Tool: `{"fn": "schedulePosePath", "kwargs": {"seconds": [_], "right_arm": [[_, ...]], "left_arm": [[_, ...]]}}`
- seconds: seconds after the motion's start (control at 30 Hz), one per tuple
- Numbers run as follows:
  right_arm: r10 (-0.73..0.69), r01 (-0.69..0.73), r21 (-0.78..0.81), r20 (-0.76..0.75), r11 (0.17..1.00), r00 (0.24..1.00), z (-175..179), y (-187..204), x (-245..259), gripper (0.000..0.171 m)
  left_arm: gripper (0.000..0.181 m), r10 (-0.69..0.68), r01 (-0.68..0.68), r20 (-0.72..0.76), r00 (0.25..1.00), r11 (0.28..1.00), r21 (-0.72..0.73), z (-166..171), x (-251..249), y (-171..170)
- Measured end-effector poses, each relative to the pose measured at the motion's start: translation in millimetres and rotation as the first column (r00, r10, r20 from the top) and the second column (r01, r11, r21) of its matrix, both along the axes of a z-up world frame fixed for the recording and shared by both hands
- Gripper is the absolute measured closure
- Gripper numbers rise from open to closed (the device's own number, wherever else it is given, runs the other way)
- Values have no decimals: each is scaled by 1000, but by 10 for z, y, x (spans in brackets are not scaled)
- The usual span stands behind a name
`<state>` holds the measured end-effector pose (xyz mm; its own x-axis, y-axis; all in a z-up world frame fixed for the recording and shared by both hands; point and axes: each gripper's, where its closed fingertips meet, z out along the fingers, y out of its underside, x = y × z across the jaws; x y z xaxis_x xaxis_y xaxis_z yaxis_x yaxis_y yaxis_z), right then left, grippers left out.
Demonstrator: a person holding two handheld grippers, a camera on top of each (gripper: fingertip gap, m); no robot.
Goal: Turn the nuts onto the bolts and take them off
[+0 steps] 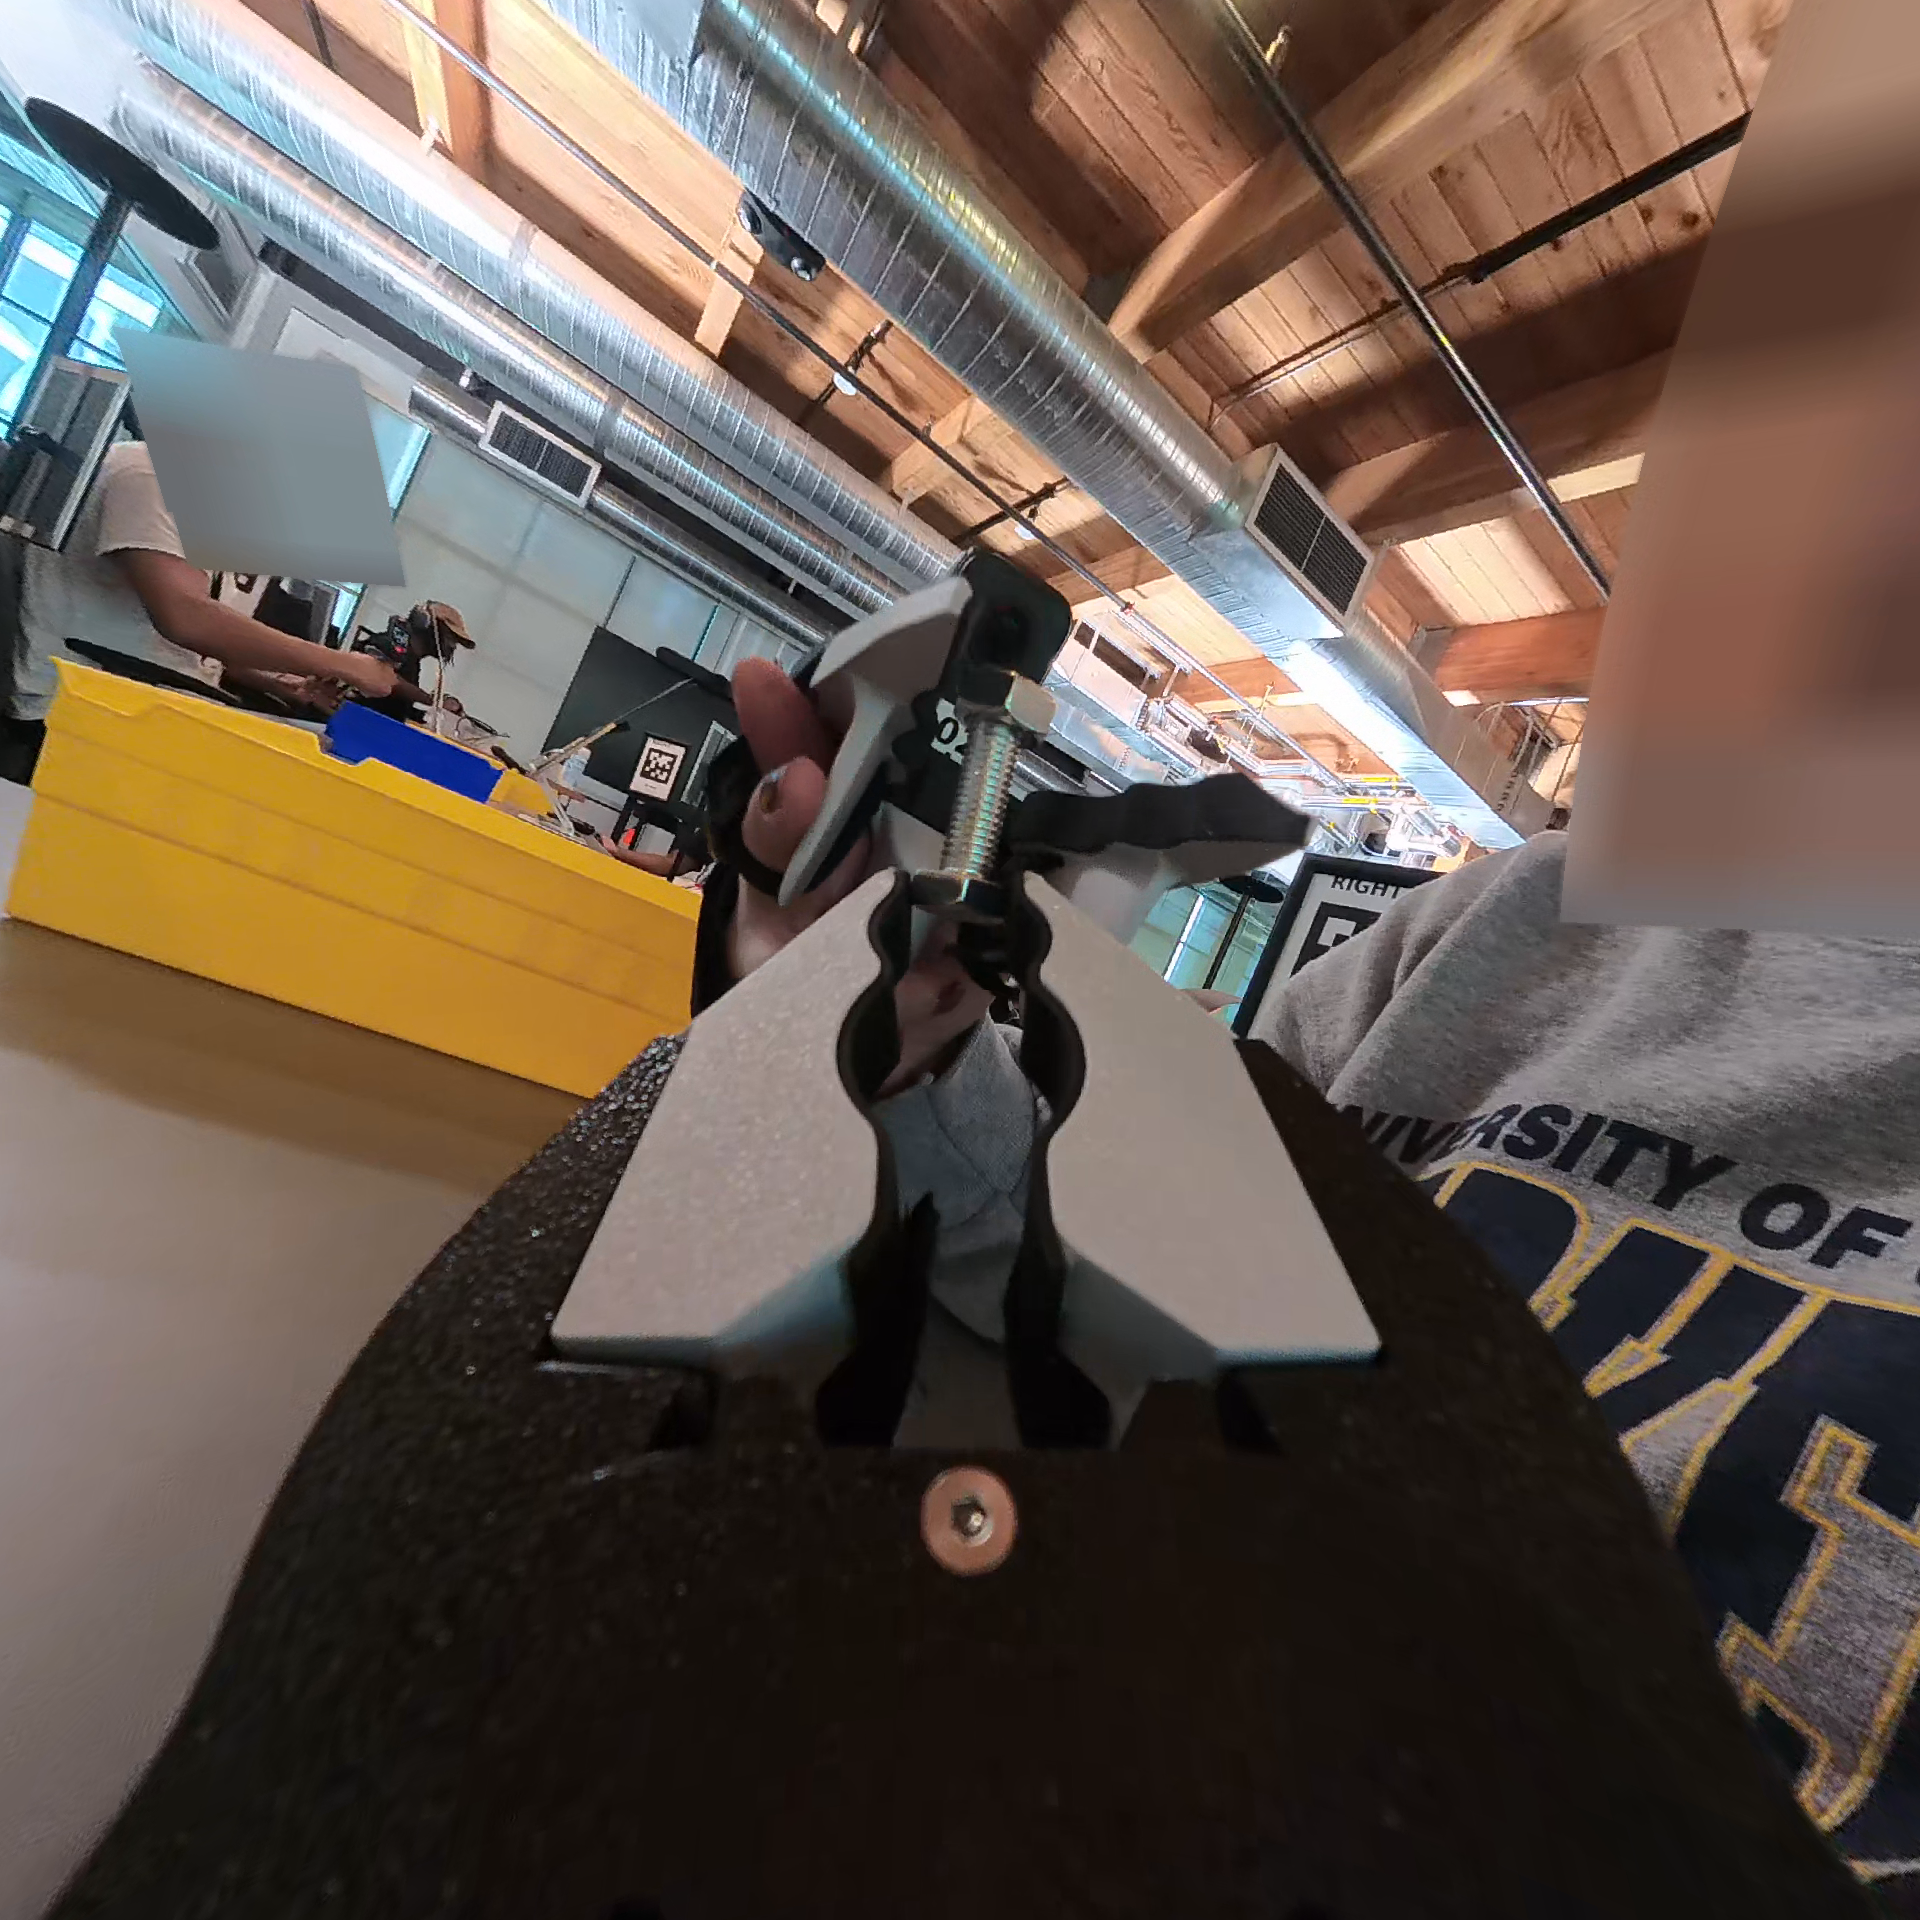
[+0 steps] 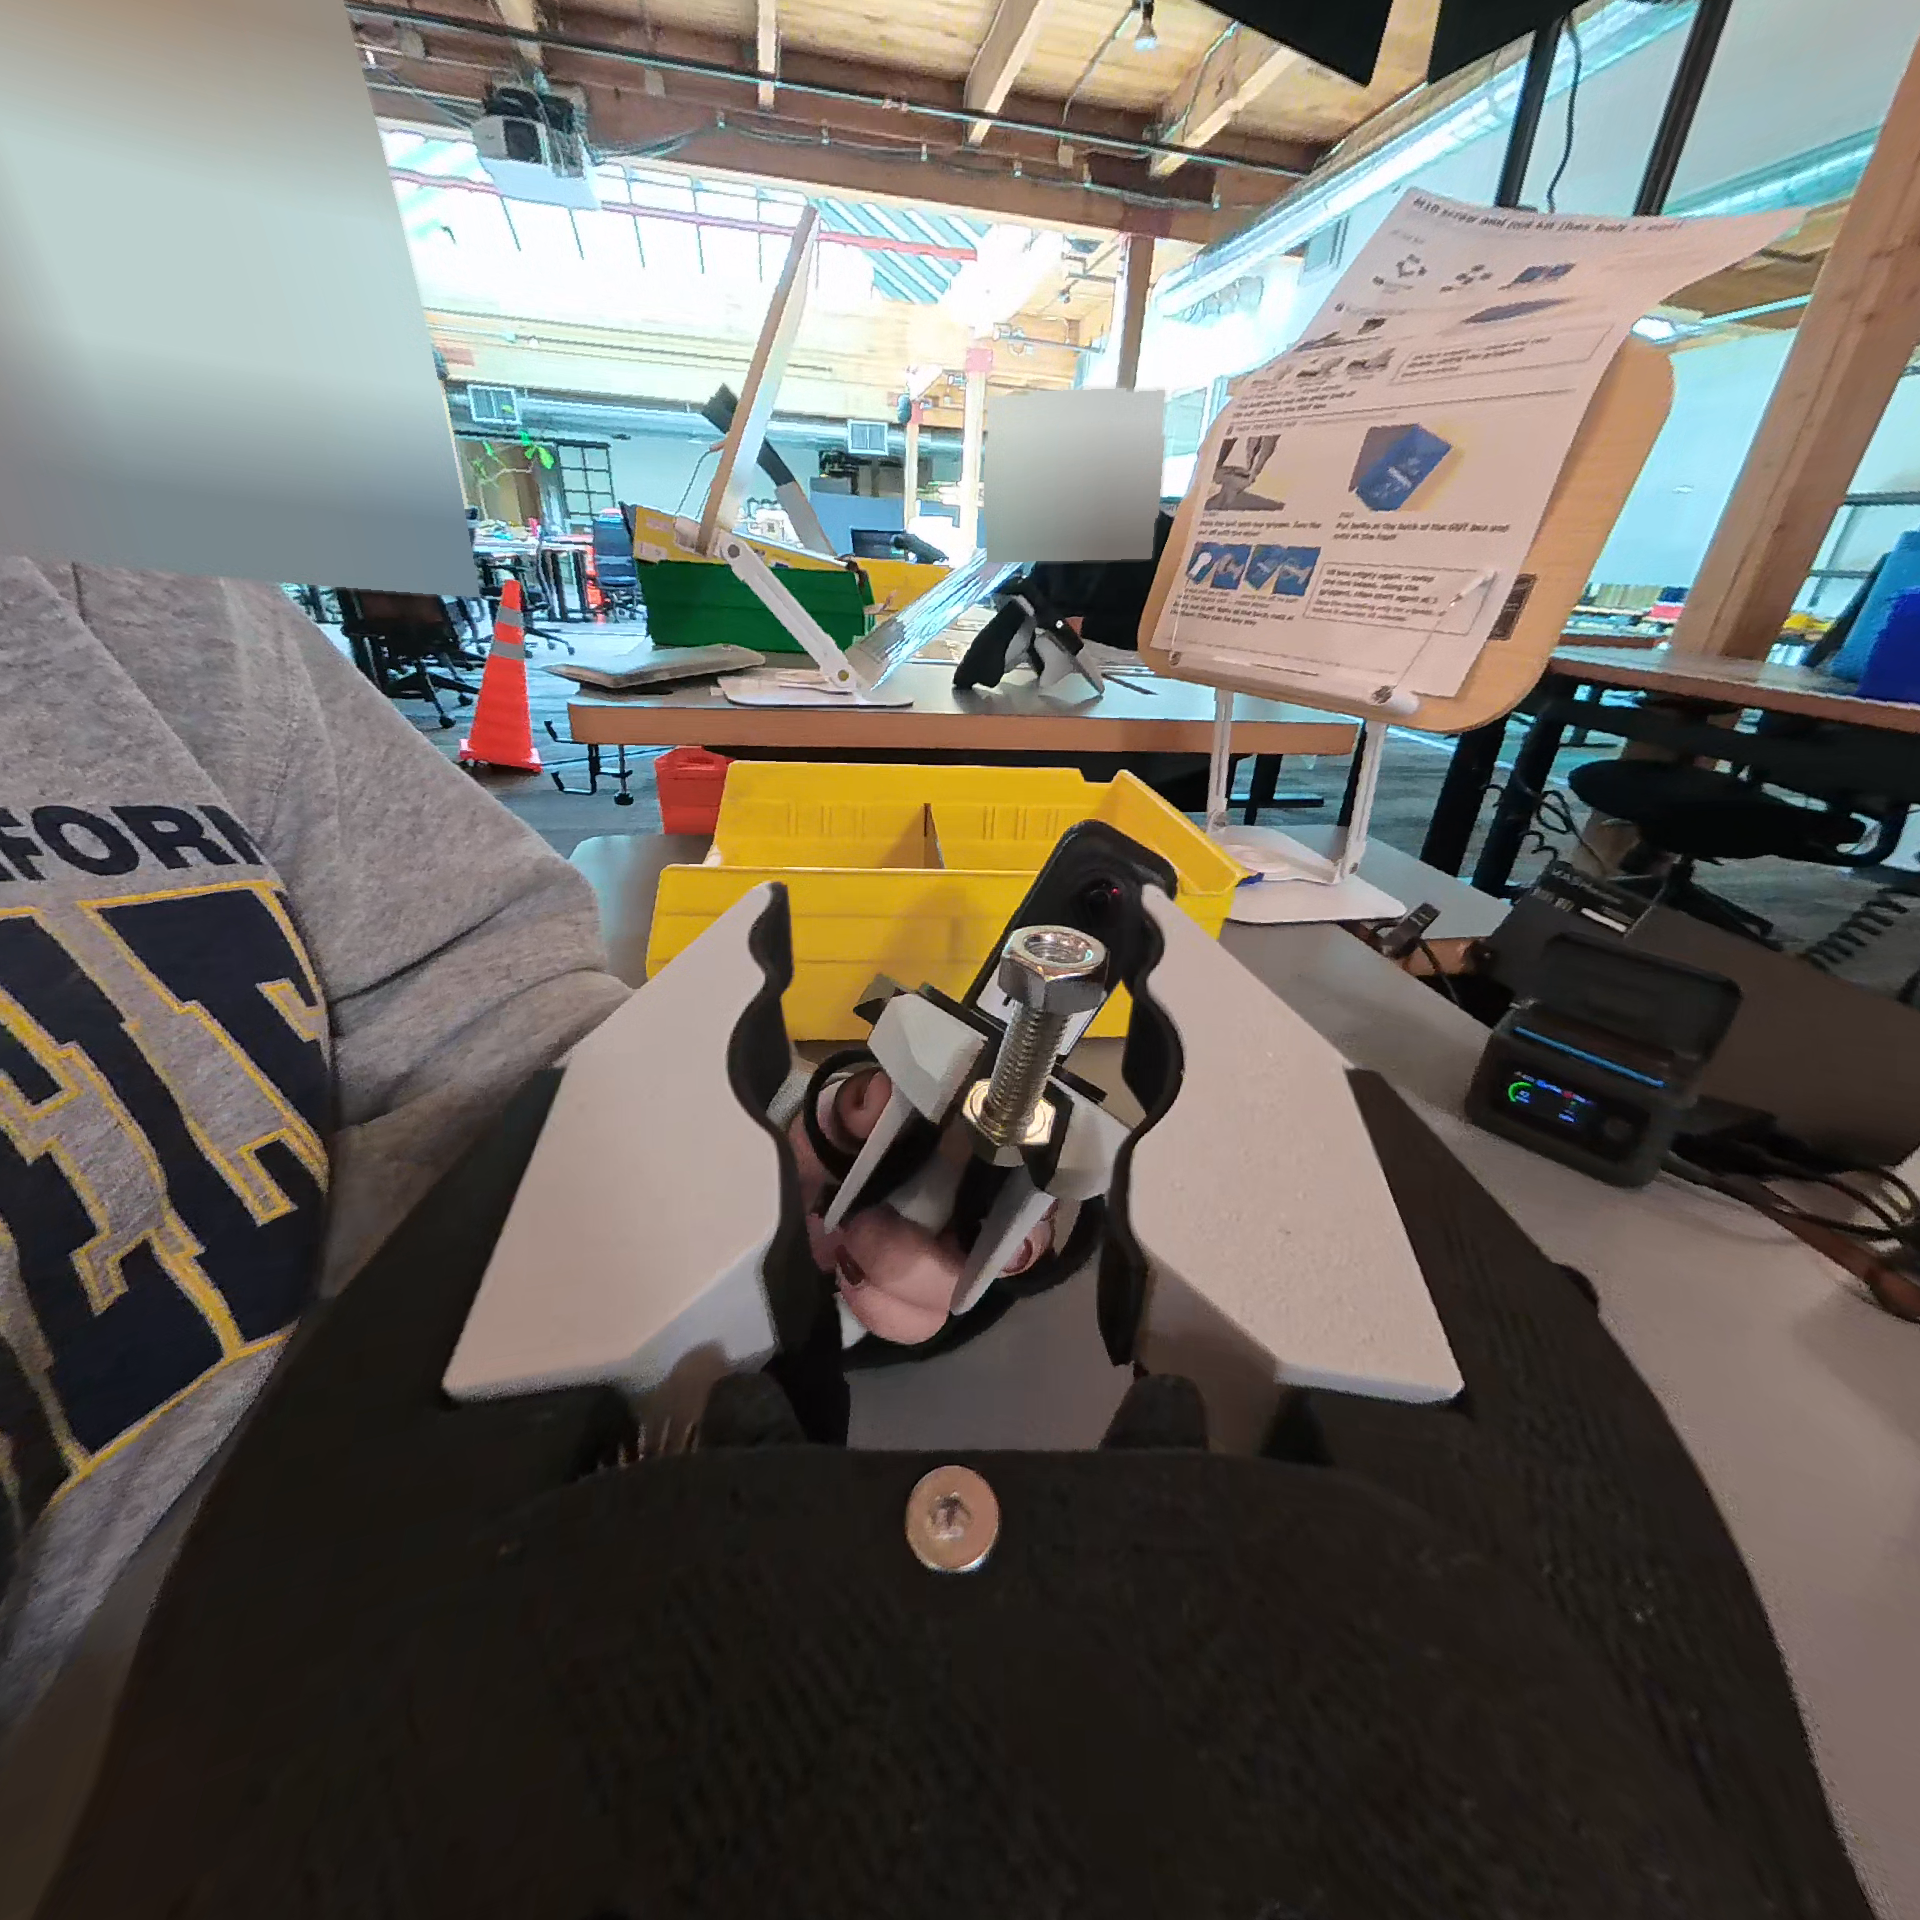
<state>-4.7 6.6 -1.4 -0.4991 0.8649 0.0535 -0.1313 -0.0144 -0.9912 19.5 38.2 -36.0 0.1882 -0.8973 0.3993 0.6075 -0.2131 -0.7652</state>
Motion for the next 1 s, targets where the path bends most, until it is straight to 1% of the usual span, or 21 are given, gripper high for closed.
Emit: {"fn": "schedulePosePath", "kwargs": {"seconds": [0.17,0.33,0.47,0.6,0.73,0.87,0.93,1.0], "right_arm": [[-2,2,5,2,1000,1000,-4,6,6,108],[-26,26,7,-6,1000,1000,15,78,43,110],[-53,53,15,-5,998,999,8,137,44,113],[-120,120,32,-19,992,993,14,218,17,128],[-188,190,92,-29,977,982,-18,272,-4,141],[-245,249,163,-43,955,968,-43,299,-10,145],[-265,270,192,-52,943,963,-63,310,-18,153],[-269,273,197,-51,942,962,-71,327,-15,155]], "left_arm": [[166,19,-19,10,1000,1000,-6,6,-27,27],[166,47,-46,47,998,999,-15,20,-138,54],[166,55,-54,48,997,998,-23,12,-151,70],[166,65,-64,23,998,997,-32,-14,-128,88],[166,82,-82,0,997,996,-44,-45,-128,109],[166,86,-87,-33,996,995,-45,-71,-85,119],[166,84,-86,-41,996,995,-43,-81,-69,117],[166,82,-84,-45,996,996,-44,-87,-63,113]]}}
